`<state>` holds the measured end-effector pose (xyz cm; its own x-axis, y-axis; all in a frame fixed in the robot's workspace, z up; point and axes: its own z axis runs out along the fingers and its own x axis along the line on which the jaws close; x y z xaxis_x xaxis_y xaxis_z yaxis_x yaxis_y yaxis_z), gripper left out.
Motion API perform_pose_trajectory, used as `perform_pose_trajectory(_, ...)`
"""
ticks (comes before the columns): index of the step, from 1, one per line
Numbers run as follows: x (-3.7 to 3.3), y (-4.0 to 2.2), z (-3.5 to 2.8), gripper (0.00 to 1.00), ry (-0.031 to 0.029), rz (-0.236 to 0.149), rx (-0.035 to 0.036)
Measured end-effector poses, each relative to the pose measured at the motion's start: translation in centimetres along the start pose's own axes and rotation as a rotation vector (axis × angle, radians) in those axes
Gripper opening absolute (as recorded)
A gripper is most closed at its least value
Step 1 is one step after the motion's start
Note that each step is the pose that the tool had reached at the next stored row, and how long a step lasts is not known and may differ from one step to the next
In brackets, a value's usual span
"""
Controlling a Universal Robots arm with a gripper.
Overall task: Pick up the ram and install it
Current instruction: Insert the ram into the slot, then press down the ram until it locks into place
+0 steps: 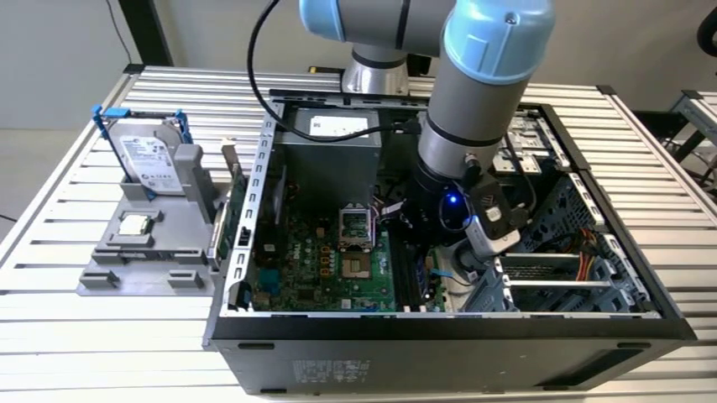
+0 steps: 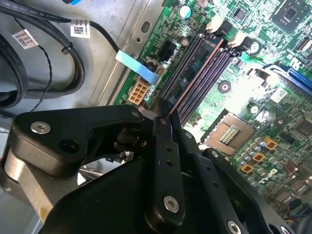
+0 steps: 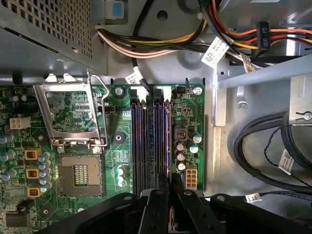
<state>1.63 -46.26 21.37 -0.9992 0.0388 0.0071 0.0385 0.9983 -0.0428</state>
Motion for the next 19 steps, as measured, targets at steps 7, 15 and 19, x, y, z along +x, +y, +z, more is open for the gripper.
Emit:
perform_pose_trajectory(7,0.00,0.01,0.18,0.00,-0.0006,0.000,0.0000)
perform_pose_trajectory(15,0.01,0.03,0.88,0.00,-0.0014,-0.002,-0.0011)
perform_pose_trajectory(19,-0.03,0.07,0.98,1.00,-0.0024,-0.002,-0.0034)
